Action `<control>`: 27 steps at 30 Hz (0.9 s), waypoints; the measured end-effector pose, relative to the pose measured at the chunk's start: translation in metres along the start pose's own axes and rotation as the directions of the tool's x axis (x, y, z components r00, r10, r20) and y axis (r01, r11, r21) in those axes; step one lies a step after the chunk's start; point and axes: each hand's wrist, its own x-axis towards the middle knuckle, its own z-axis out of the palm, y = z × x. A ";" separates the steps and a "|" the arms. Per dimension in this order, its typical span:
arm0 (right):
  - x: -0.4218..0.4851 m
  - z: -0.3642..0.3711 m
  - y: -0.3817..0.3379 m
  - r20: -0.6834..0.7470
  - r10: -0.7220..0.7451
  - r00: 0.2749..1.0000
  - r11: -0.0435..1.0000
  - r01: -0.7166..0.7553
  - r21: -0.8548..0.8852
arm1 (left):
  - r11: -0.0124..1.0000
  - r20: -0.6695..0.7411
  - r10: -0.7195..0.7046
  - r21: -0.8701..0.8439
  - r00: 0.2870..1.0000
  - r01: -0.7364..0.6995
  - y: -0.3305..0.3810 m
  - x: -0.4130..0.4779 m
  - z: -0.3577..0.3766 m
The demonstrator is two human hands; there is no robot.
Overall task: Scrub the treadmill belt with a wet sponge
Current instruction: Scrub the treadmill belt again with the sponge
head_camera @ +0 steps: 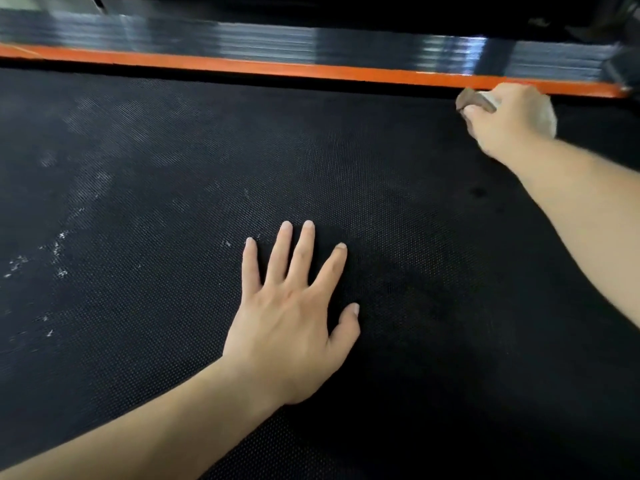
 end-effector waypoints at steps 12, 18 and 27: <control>-0.058 -0.006 0.014 0.012 -0.151 0.989 0.987 0.151 -0.062 | 1.000 -0.009 0.009 0.003 1.000 -0.009 0.000 -0.001 0.002; -0.089 -0.027 0.043 0.052 -0.229 0.972 0.972 0.231 -0.047 | 1.000 -0.015 0.010 0.000 1.000 -0.010 0.000 0.000 0.003; -0.188 -0.049 0.044 0.153 -0.479 0.864 0.877 0.466 0.116 | 1.000 -0.020 0.015 -0.014 1.000 -0.015 -0.001 -0.001 0.002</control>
